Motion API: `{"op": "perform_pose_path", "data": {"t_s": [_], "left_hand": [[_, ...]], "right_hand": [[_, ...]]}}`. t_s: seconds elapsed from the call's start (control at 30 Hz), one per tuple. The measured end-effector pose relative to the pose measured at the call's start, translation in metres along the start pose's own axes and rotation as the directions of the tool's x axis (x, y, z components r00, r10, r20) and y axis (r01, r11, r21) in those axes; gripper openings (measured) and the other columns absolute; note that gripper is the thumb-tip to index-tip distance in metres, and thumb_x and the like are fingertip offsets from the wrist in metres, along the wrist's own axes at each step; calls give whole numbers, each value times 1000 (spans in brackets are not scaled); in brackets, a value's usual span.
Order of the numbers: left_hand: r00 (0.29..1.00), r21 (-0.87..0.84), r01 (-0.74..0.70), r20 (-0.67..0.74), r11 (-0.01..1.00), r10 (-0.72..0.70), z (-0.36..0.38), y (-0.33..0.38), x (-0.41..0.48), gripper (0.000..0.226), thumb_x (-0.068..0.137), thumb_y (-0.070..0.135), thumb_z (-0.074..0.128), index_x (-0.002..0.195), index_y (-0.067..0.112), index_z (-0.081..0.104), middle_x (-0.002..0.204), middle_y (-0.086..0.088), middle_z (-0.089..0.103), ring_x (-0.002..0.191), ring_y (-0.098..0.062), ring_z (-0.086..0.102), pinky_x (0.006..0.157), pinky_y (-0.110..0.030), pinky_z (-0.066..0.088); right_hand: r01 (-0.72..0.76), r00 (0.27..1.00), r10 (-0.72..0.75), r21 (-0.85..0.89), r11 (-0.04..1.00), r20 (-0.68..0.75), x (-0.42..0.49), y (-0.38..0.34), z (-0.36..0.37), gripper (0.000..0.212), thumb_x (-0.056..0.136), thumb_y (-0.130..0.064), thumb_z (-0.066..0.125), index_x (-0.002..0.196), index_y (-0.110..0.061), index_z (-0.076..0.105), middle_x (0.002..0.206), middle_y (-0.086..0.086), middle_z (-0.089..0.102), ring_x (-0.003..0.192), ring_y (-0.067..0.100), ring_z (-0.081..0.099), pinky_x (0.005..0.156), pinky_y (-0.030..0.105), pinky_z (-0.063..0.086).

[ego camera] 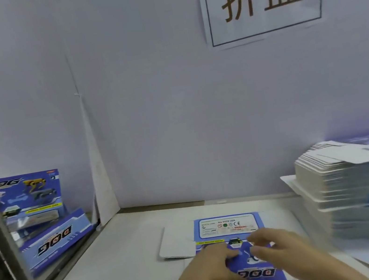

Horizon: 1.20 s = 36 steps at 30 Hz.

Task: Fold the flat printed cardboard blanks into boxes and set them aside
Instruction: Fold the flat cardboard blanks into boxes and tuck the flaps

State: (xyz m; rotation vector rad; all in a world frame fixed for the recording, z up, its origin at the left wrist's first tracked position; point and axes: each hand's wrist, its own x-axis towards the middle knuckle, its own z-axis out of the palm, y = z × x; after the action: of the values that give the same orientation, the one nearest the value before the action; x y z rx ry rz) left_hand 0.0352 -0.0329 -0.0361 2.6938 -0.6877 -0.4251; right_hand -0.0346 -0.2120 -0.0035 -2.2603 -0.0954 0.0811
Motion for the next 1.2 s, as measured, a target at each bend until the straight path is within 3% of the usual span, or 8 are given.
{"op": "perform_pose_path", "data": {"t_s": [0.2,0.43,0.67,0.83,0.97,1.03,1.13,1.2], "left_hand": [[977,280,40,-212,959,22,11,10,8,32,98,40,44,116,18,60,122,-6,60,115,-25,53,85,-34,41],[987,323,13,-158,946,40,22,-1,12,61,86,71,46,133,32,50,137,0,51,124,-20,49,92,-32,40],[985,623,5,-136,782,102,40,16,9,48,105,27,28,147,4,19,145,-27,35,123,-43,46,92,-51,44],[951,566,-83,-202,820,235,30,-4,-16,43,103,43,31,143,29,36,143,1,48,126,-23,48,96,-33,40],[735,386,-197,-550,901,397,-19,-9,-50,30,93,43,44,104,33,70,93,17,73,75,0,67,64,-13,48],[481,406,-221,-745,887,461,-47,-9,-60,36,94,36,42,87,18,73,64,11,69,46,-4,59,43,-13,43],[232,48,-356,-963,933,138,-85,15,-68,29,99,33,48,90,11,65,56,11,58,47,-2,55,42,-7,36],[306,-306,-607,-942,733,-140,-100,31,-66,31,90,36,48,100,10,59,72,12,63,65,3,63,49,-4,41]], "right_hand": [[-1,997,-5,-75,997,-77,4,11,-1,26,97,-32,55,122,-29,59,109,-13,60,94,3,58,67,7,42],[-8,987,5,-23,1000,-158,6,14,-11,18,98,-27,54,115,-29,57,107,-11,60,87,-4,60,58,7,44],[87,950,-72,37,995,-304,1,7,-20,20,97,-13,56,115,-18,62,97,-9,64,80,-5,60,59,7,44],[199,859,-171,6,980,-482,-5,-1,-38,19,96,-12,58,110,-21,66,95,-13,66,85,-6,59,67,4,42],[331,758,-221,70,941,-614,-13,-9,-47,31,94,-2,56,113,-27,60,105,-8,66,95,-4,60,70,2,44],[398,681,-236,80,914,-693,-16,-16,-53,36,93,0,56,118,-27,58,112,-9,63,103,-1,59,73,3,44],[448,648,-211,142,883,-732,-17,-28,-62,36,95,-10,56,123,-33,51,118,-10,59,110,3,57,80,11,43],[392,767,-162,253,884,-621,-16,-38,-62,38,92,-32,59,128,-32,48,121,-8,57,110,11,58,83,23,46]]}}
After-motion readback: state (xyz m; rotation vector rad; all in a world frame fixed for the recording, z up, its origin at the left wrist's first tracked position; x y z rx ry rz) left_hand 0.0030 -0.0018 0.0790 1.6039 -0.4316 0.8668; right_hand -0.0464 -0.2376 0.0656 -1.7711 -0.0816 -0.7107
